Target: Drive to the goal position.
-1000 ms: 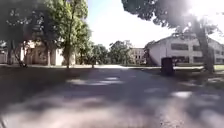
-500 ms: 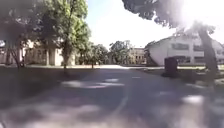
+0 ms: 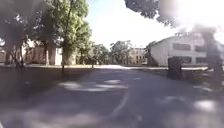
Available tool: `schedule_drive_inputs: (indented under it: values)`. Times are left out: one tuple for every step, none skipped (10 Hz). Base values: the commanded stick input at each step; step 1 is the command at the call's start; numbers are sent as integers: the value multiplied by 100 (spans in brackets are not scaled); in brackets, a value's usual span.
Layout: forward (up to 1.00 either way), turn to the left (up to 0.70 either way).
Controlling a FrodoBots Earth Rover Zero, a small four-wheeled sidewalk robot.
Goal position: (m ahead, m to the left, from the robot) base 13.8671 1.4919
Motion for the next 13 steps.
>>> schedule_drive_inputs:
  values:
    - [70, 0]
    - [70, 0]
    - [70, 0]
    - [70, 0]
    - [70, 0]
    - [70, 0]
    - [70, 0]
    - [70, 0]
    - [70, 0]
    - [70, 0]
    - [70, 0]
    - [70, 0]
    - [70, 0]
